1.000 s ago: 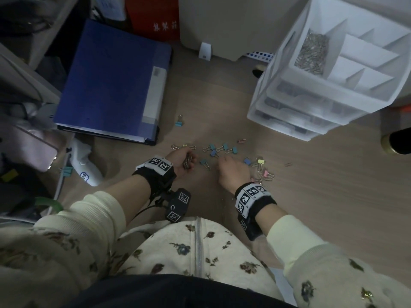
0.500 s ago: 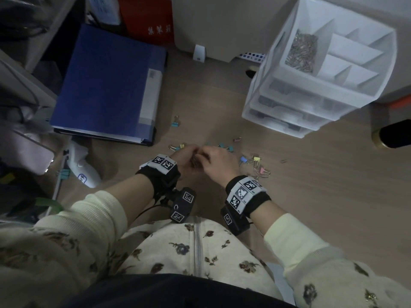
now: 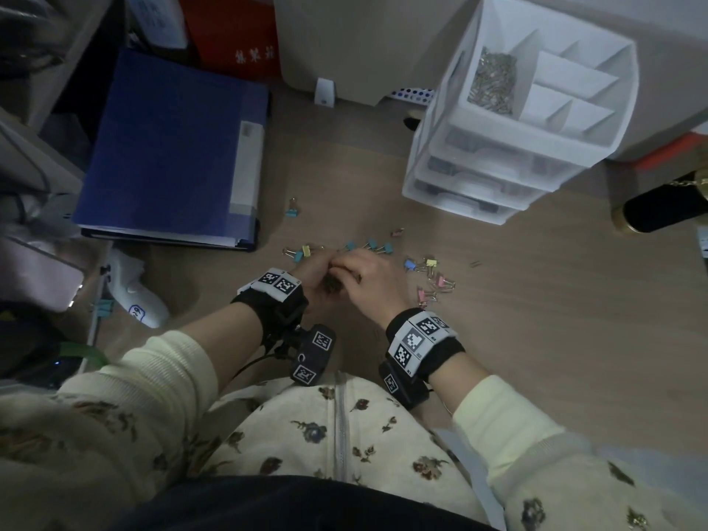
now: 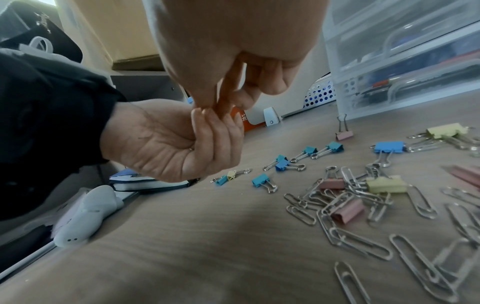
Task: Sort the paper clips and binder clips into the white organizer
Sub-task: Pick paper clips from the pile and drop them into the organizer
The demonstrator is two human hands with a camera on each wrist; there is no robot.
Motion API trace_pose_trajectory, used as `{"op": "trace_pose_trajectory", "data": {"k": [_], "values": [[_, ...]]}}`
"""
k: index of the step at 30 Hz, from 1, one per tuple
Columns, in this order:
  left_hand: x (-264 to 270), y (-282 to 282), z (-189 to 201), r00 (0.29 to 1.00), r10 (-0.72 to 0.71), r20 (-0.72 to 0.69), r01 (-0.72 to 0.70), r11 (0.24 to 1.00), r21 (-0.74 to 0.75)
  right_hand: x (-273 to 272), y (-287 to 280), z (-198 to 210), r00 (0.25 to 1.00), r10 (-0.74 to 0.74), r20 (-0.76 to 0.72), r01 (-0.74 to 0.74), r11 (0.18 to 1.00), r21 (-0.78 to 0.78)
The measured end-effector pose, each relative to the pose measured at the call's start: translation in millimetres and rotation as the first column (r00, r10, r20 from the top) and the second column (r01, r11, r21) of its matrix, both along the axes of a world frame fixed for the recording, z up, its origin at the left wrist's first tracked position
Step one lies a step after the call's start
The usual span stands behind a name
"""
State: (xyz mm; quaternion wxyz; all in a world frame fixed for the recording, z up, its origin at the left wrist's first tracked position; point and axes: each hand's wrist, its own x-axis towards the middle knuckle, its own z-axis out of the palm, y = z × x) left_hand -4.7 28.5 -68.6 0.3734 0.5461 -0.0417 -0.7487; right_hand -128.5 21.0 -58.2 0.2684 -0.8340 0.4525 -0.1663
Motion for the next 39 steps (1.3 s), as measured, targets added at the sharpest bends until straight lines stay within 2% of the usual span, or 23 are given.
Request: {"op": "trace_pose_trajectory", "data": {"k": [2, 4, 8, 10, 15, 21, 28, 39], "values": [[0, 1, -6, 0.999, -0.014, 0.034, 0.013, 1.0, 0.028, -5, 5, 2, 0.999, -0.041, 0.023, 0.042, 0.999, -0.018], [0, 4, -11, 0.997, -0.048, 0.066, 0.043, 0.996, 0.076, -15, 7, -1, 0.995, -0.093, -0.021, 0.093, 0.996, -0.002], [1, 9, -14, 0.992, -0.075, 0.097, 0.059, 0.986, 0.159, -48, 3, -21, 0.95, -0.186, -0.25, 0.231, 0.959, 0.164], [2, 11, -16, 0.992, -0.084, 0.095, 0.066, 0.982, 0.176, -64, 1, -35, 0.905, -0.222, -0.363, 0.305, 0.934, 0.188], [5, 14, -16, 0.99, -0.084, 0.111, 0.065, 0.984, 0.164, -79, 2, -56, 0.86, -0.157, -0.486, 0.287, 0.936, 0.205], [11, 11, -19, 0.991, -0.046, 0.129, 0.027, 0.99, 0.141, -70, 0, -67, 0.86, -0.187, -0.475, 0.304, 0.935, 0.183], [14, 7, -19, 0.99, -0.047, 0.132, 0.031, 0.992, 0.124, -74, -5, -50, 0.829, -0.165, -0.534, 0.286, 0.946, 0.152], [20, -1, -22, 0.995, -0.006, 0.101, -0.01, 0.988, 0.156, -74, -22, -37, 0.824, -0.195, -0.532, 0.317, 0.937, 0.147]]}}
